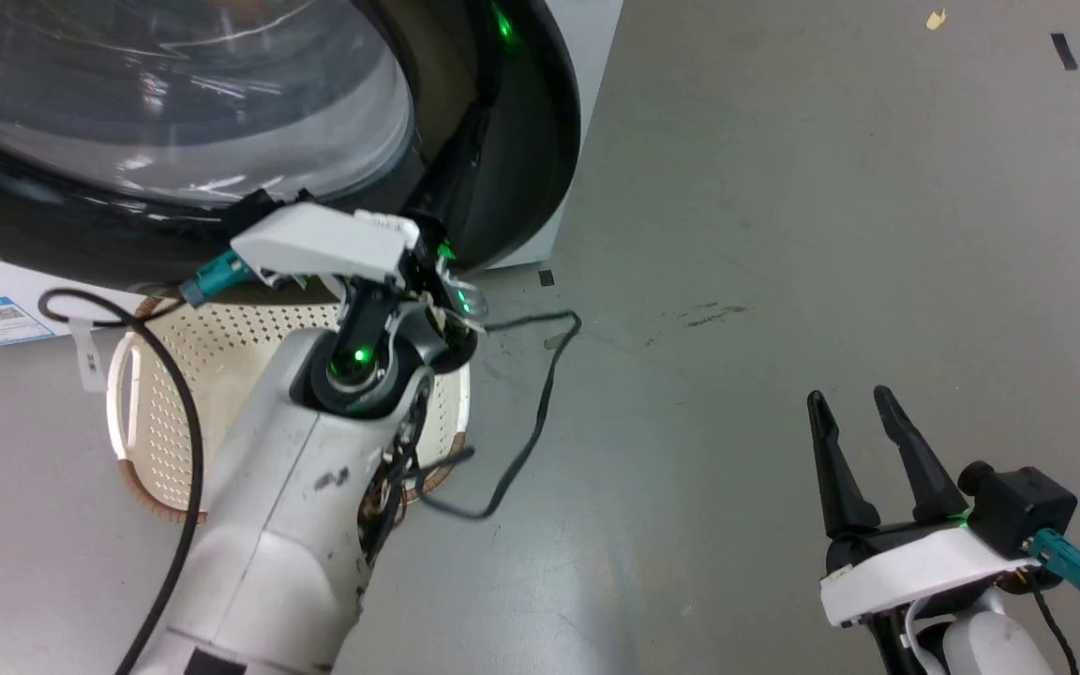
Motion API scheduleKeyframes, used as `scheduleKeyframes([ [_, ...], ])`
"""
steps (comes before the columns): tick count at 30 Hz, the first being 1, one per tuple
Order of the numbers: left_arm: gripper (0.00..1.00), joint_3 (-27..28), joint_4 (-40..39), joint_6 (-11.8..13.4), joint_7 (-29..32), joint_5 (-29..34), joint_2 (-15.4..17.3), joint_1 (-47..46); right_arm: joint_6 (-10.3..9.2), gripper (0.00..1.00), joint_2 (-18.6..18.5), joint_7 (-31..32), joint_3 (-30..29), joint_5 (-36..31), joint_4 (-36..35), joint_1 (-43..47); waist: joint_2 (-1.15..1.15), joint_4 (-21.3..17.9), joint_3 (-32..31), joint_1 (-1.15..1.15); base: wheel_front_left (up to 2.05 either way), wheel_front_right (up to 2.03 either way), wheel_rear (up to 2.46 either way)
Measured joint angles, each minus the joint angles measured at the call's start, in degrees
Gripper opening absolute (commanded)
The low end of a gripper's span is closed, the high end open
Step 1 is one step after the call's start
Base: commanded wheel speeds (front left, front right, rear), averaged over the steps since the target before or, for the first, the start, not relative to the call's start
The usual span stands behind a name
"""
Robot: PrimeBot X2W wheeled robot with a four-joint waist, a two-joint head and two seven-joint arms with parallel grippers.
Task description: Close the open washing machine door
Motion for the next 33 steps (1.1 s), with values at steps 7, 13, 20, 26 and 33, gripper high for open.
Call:
scheduleKeyframes([
  [7, 0.0, 0.54, 3.13, -0.47, 0.13, 0.83, 0.09, -1.48, 0.0, 1.0, 0.0, -0.03, -0.73, -0.09, -0.26, -0.03, 0.0, 0.99, -1.1, -0.01, 0.0, 0.0, 0.0],
  [13, 1.0, -5.03, -4.76, -0.49, -3.49, 15.41, 5.53, 5.58, 0.0, 1.0, 0.02, -0.03, -1.45, -0.77, -0.42, 0.24, 0.0, 3.24, -3.91, -0.01, 0.0, 0.0, 0.0],
  [20, 1.0, -14.51, -11.26, -0.51, -14.56, 39.28, 16.93, 16.62, 0.0, 1.0, 0.02, -0.03, -2.94, -2.22, -0.23, 3.77, 0.0, 7.76, -9.01, -0.02, 0.0, 0.0, 0.0],
  [26, 1.0, -9.54, -16.86, 3.35, -15.55, 61.97, 20.39, 25.23, 0.0, 1.0, 0.07, 0.03, -2.58, -4.08, -0.97, 6.38, 0.0, 12.84, -13.34, -0.03, 0.0, 0.0, 0.0],
  [33, 1.0, -1.59, -25.3, 8.92, -15.59, 79.75, 17.15, 36.65, 0.0, 1.0, 0.03, 1.48, -3.65, -5.32, -2.72, 9.81, 0.0, 18.53, -17.14, -0.02, 0.0, 0.0, 0.0],
])
